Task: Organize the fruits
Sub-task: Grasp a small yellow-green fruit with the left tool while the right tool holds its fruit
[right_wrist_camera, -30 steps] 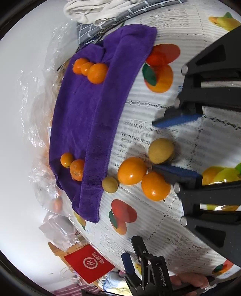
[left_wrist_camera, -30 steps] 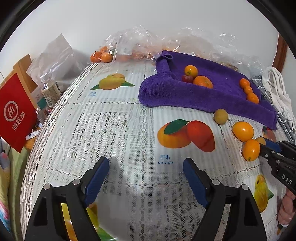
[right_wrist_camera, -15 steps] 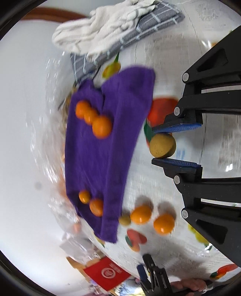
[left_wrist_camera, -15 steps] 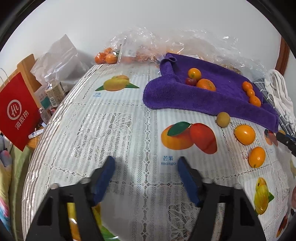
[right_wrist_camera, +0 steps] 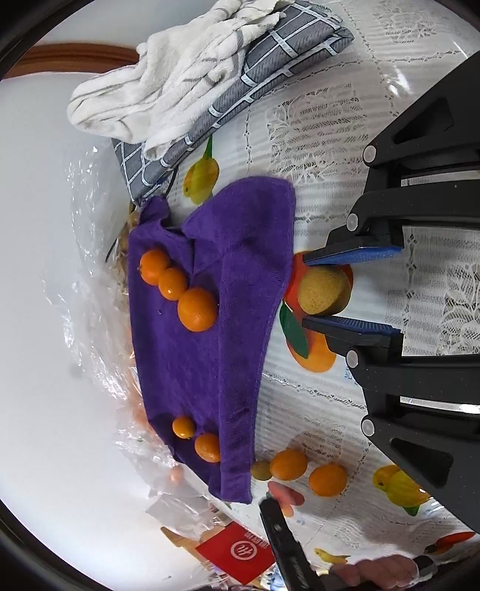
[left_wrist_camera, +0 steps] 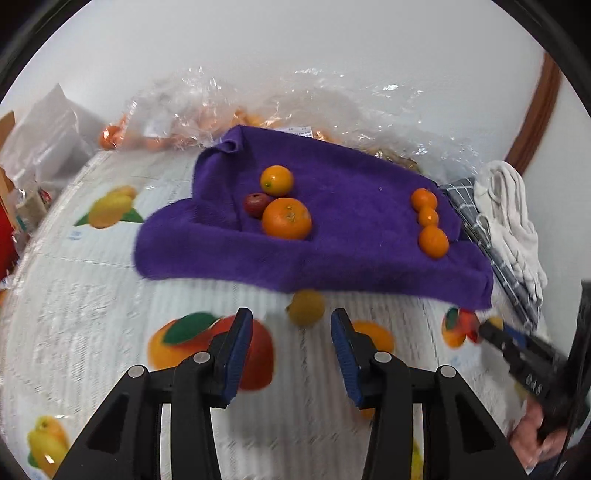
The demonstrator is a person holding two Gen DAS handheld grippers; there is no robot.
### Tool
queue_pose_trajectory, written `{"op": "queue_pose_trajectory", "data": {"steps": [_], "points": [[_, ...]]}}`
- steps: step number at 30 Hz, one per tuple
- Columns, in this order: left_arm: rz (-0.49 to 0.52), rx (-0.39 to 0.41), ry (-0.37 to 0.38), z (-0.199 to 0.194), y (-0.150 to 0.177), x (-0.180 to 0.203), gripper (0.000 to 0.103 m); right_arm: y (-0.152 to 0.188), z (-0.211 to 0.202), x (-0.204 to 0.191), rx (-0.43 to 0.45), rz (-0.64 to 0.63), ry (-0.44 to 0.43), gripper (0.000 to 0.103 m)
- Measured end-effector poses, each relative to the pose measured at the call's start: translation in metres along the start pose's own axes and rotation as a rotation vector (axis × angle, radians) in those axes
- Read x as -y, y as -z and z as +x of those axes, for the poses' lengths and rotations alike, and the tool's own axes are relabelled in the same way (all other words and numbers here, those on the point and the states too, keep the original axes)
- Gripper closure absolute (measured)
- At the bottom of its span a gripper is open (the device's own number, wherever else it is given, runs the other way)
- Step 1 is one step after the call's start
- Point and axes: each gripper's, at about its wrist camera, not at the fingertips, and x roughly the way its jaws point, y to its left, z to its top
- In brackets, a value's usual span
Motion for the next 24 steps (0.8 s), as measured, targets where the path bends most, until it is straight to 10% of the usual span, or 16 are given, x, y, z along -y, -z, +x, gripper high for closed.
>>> {"op": "queue_pose_trajectory", "data": {"steps": [24], "points": [[-0.050, 0.073, 0.119, 0.017, 0.001, -0.004, 0.077, 0.002, 0.007, -0.010, -0.004, -0.058, 0.032, 0.076]]}}
